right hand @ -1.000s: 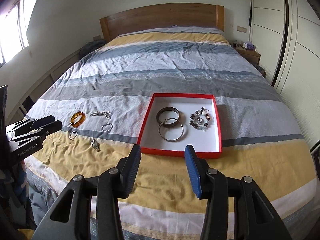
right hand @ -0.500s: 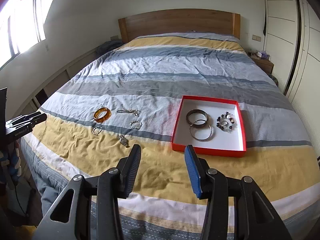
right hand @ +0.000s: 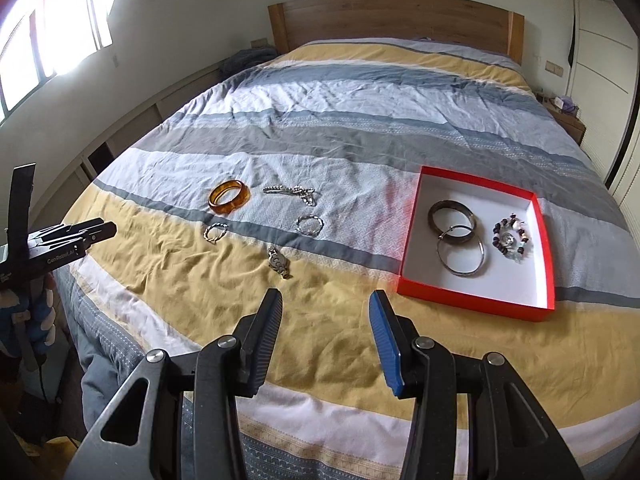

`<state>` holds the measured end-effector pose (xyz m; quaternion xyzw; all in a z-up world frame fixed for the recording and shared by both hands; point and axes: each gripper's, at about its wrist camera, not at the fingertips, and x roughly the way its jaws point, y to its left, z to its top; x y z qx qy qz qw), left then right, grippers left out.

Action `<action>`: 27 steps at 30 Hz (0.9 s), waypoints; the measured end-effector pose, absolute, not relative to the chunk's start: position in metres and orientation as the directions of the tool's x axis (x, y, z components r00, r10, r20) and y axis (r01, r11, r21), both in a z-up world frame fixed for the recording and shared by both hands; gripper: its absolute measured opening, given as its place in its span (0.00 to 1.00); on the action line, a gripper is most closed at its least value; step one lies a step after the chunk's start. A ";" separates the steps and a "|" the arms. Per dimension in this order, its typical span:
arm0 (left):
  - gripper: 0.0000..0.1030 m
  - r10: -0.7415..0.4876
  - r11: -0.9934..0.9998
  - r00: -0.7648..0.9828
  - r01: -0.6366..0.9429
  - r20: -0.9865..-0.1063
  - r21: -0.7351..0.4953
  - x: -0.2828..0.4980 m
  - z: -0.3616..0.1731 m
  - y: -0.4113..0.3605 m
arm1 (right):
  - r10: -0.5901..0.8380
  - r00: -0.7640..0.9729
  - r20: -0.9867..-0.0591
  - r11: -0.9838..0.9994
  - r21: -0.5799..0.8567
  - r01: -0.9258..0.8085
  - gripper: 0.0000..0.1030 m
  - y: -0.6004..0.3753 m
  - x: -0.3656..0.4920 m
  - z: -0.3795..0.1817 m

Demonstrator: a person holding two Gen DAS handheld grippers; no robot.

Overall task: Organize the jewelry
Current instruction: 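Withdraw both tools from the box toward the remaining jewelry, then grasp the silver hoop with the left tool while the right tool grasps the silver watch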

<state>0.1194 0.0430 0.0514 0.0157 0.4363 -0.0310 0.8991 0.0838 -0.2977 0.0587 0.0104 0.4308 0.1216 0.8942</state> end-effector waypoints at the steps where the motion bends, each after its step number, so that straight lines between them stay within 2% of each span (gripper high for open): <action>1: 0.37 -0.046 0.997 0.610 0.071 -0.791 -0.003 0.123 0.047 0.043 | 0.232 0.589 -0.774 0.968 0.126 -0.216 0.44 -0.295 0.089 0.054; 12: 0.37 -0.060 0.997 0.554 0.072 -0.830 -0.024 0.168 0.003 0.039 | 0.287 0.496 -0.819 0.945 0.158 -0.287 0.44 -0.270 0.143 0.002; 27: 0.37 -0.098 0.995 0.530 0.078 -0.842 -0.067 0.212 -0.030 0.034 | 0.358 0.398 -0.845 0.909 0.218 -0.354 0.43 -0.248 0.189 -0.050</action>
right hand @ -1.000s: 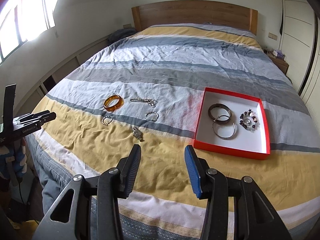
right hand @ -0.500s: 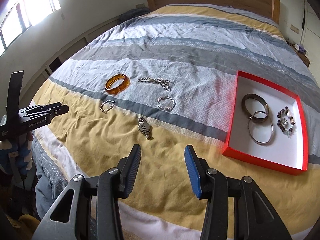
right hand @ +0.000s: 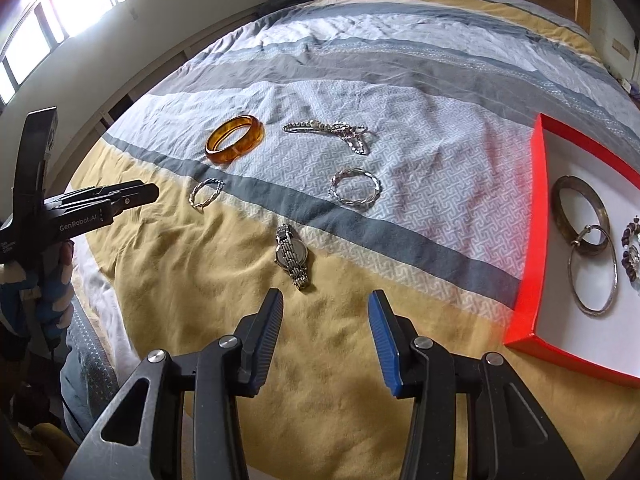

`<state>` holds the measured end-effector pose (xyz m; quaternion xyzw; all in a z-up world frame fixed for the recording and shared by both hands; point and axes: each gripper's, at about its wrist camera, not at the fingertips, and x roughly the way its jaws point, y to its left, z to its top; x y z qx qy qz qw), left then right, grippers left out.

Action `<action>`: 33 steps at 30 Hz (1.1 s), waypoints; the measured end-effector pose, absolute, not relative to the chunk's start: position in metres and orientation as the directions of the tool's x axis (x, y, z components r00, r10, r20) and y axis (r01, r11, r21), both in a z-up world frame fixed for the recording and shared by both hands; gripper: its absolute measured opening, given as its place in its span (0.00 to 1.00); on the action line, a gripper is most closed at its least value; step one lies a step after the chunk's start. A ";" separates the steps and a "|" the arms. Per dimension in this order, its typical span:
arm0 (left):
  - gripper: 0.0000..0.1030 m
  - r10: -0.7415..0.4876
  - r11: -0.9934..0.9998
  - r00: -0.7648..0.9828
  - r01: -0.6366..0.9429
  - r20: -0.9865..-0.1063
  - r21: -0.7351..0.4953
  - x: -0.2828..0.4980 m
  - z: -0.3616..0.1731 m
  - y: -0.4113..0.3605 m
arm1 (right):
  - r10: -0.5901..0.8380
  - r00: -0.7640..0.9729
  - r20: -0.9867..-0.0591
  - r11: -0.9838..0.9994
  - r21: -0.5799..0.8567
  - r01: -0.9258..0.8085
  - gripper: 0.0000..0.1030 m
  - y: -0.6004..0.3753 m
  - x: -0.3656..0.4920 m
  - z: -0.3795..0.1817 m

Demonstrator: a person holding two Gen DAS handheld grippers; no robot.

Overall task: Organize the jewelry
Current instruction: 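Grasp the silver hoop with the left tool while the right tool grasps the silver watch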

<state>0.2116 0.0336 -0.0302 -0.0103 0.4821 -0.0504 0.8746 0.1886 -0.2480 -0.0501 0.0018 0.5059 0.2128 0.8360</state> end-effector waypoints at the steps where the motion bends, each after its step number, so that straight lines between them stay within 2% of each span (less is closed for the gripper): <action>1: 0.37 -0.104 0.994 0.529 0.079 -0.842 -0.073 0.215 -0.032 0.033 | 0.363 0.393 -0.845 0.906 0.221 -0.362 0.43 -0.245 0.191 -0.052; 22: 0.35 -0.138 0.989 0.465 0.112 -0.874 -0.096 0.247 -0.077 0.013 | 0.408 0.336 -0.849 0.862 0.237 -0.448 0.35 -0.204 0.226 -0.085; 28: 0.23 -0.127 0.990 0.474 0.111 -0.871 -0.084 0.251 -0.078 0.012 | 0.407 0.347 -0.845 0.864 0.233 -0.446 0.23 -0.198 0.229 -0.090; 33: 0.05 -0.122 0.991 0.482 0.111 -0.867 -0.078 0.248 -0.075 0.013 | 0.417 0.347 -0.840 0.858 0.238 -0.455 0.23 -0.199 0.223 -0.087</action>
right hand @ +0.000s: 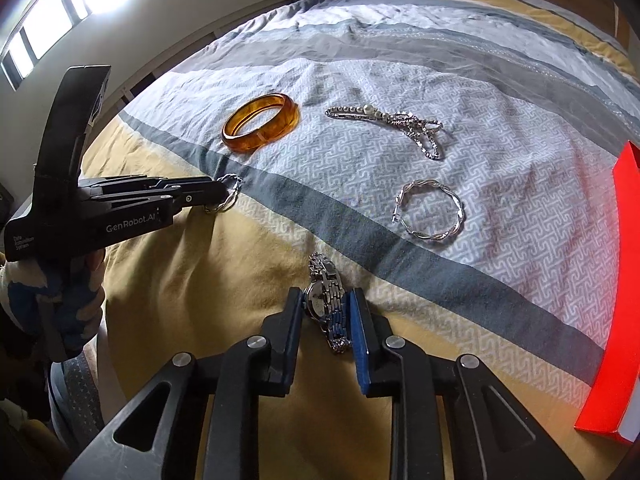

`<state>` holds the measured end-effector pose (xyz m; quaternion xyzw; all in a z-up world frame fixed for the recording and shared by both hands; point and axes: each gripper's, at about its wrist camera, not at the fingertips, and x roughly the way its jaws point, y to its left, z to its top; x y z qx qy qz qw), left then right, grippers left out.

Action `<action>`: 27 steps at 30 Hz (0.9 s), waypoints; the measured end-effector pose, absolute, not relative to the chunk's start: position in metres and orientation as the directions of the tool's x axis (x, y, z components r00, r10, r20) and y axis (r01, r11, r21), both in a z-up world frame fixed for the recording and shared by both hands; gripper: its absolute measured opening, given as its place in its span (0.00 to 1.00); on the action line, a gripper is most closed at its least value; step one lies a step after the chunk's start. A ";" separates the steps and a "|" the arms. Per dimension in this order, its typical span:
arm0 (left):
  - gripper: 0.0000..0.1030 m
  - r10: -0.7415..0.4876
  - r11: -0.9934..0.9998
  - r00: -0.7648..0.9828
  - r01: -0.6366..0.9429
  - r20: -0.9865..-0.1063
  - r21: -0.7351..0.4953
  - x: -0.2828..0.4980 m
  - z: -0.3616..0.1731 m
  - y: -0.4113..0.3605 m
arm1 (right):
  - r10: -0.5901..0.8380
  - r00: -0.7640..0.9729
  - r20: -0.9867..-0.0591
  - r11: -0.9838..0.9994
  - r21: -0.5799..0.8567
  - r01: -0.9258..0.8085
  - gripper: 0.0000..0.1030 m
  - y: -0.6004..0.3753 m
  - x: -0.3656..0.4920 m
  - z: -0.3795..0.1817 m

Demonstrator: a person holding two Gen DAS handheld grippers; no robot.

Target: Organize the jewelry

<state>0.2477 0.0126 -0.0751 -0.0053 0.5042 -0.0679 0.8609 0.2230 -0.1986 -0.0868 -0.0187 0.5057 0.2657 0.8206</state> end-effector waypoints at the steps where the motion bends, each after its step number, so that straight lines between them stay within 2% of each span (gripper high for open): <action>1: 0.05 -0.122 0.991 0.485 0.109 -0.866 -0.079 0.247 -0.074 0.013 | 0.420 0.347 -0.839 0.857 0.240 -0.457 0.22 -0.199 0.221 -0.086; 12: 0.05 -0.119 0.991 0.528 0.111 -0.841 -0.071 0.225 -0.044 0.015 | 0.451 0.359 -0.817 0.849 0.270 -0.454 0.22 -0.212 0.197 -0.067; 27: 0.05 -0.108 0.992 0.576 0.119 -0.810 -0.048 0.181 0.000 0.019 | 0.447 0.455 -0.770 0.872 0.262 -0.413 0.22 -0.248 0.149 -0.012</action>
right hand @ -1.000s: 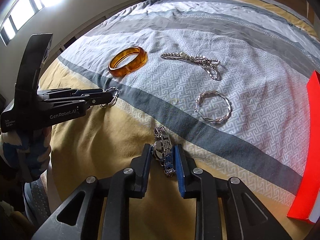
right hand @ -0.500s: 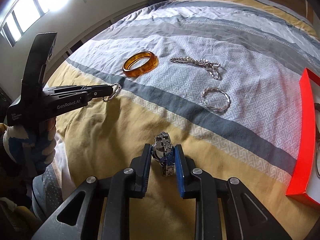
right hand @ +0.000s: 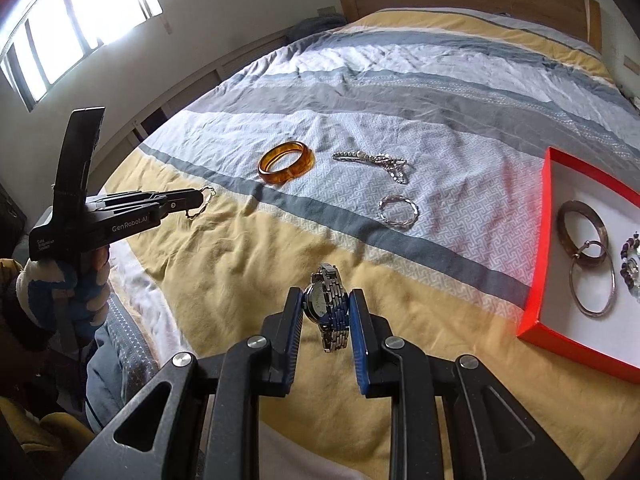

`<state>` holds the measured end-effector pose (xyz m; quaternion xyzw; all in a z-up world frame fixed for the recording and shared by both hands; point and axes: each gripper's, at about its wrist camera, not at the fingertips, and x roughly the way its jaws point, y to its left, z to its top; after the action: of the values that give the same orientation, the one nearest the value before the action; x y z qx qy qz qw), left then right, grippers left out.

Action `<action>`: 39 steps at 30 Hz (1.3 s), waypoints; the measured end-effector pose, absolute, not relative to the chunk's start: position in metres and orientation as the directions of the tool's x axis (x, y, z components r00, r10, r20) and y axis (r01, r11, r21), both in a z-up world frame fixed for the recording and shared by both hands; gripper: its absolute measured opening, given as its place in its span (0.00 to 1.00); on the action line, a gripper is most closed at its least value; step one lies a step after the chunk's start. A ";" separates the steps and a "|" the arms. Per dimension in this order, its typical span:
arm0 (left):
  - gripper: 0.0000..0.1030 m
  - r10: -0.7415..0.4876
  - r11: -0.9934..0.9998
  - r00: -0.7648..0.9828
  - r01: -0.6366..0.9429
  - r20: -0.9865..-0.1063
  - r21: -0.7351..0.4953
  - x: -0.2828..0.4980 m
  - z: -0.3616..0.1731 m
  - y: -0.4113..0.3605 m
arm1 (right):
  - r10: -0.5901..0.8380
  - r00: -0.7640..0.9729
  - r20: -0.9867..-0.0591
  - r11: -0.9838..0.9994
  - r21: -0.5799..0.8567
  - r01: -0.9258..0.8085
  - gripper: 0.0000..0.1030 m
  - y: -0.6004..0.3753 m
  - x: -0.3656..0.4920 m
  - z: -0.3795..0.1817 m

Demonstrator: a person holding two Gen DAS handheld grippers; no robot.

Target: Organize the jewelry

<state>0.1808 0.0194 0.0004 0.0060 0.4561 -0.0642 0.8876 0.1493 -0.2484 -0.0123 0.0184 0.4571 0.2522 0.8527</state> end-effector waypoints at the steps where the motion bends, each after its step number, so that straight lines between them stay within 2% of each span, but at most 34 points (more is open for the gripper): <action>1: 0.05 -0.110 0.991 0.578 0.121 -0.808 -0.049 0.179 0.003 0.019 | 0.445 0.463 -0.766 0.875 0.263 -0.407 0.22 -0.253 0.146 -0.009; 23: 0.05 -0.159 0.977 0.589 0.209 -0.792 -0.041 0.150 0.031 -0.040 | 0.314 0.606 -0.731 0.948 0.271 -0.165 0.22 -0.381 0.091 0.013; 39: 0.05 -0.315 0.895 0.550 0.443 -0.773 -0.050 0.165 0.046 -0.163 | 0.224 0.672 -0.706 0.965 0.258 -0.051 0.22 -0.457 0.100 0.018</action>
<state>0.1647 -0.1633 0.0456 0.0757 0.4220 -0.2162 0.8772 0.1003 -0.4569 0.0177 0.1091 0.3977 0.0758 0.9078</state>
